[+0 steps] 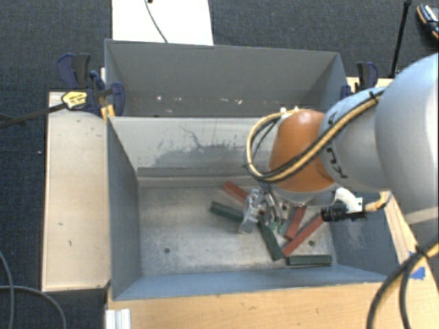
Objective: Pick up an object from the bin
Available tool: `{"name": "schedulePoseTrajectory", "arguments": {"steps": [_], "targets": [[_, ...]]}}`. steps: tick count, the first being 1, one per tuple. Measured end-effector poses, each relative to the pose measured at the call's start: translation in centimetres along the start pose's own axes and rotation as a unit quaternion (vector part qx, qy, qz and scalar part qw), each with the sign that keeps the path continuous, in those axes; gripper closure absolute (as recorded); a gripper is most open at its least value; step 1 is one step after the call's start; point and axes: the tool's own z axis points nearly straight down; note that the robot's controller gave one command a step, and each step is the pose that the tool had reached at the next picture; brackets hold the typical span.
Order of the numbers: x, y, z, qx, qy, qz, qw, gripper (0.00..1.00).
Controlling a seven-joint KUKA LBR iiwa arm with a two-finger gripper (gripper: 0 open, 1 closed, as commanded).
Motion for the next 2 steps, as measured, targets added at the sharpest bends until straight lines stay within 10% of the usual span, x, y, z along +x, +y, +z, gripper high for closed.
{"name": "schedulePoseTrajectory", "arguments": {"steps": [2], "targets": [[0.1, -0.1, -2.0, 0.001, 0.0023, 0.0, 1.0, 1.0]]}}
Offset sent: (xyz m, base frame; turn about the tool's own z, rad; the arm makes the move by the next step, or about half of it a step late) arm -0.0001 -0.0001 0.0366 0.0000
